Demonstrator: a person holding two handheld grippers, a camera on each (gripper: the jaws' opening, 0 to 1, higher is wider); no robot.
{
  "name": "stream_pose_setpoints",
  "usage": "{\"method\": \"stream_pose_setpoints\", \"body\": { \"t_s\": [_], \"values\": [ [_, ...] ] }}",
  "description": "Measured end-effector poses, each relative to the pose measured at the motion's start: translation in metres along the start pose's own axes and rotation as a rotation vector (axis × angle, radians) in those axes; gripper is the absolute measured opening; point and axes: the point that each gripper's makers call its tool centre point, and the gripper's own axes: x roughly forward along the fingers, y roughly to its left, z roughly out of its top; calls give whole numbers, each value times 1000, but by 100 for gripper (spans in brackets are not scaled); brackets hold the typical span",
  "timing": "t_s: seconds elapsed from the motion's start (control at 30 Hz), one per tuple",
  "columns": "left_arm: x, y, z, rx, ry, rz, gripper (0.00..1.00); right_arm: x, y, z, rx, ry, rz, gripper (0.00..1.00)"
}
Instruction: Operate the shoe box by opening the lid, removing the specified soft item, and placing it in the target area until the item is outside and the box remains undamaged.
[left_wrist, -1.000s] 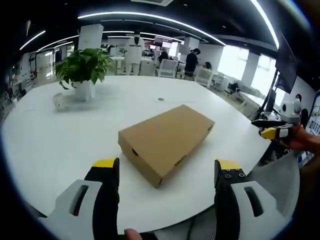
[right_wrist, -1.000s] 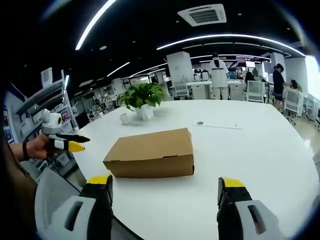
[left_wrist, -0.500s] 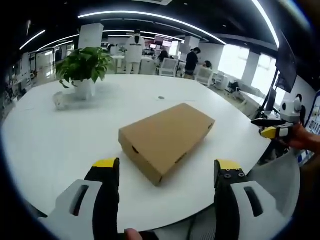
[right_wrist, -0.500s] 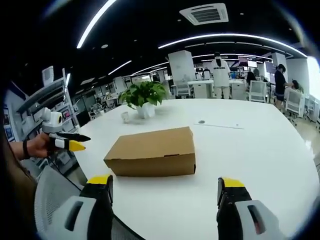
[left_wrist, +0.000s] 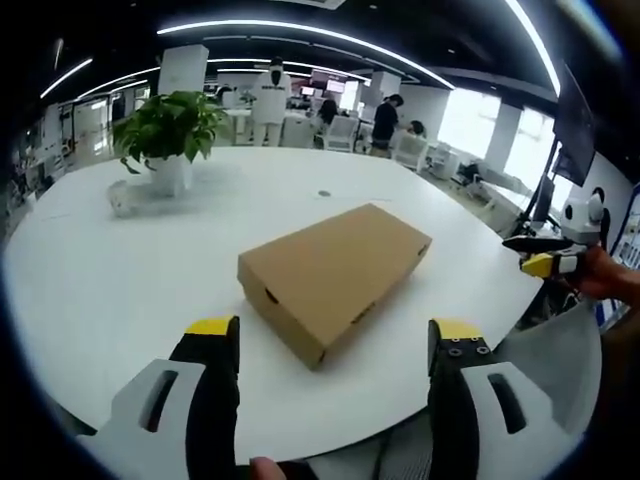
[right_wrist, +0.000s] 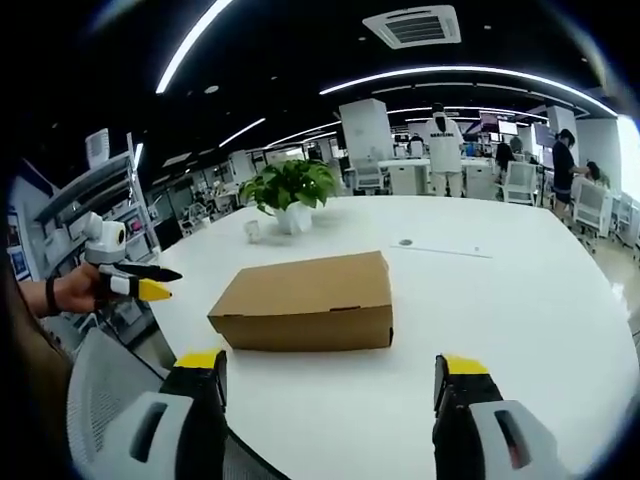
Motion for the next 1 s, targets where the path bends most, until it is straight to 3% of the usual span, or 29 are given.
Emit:
{"method": "stream_pose_setpoints", "body": {
  "t_s": [1.0],
  "values": [
    [7, 1, -12, -11, 28, 3, 75, 11, -5, -2, -23, 22, 18, 83]
  ]
}}
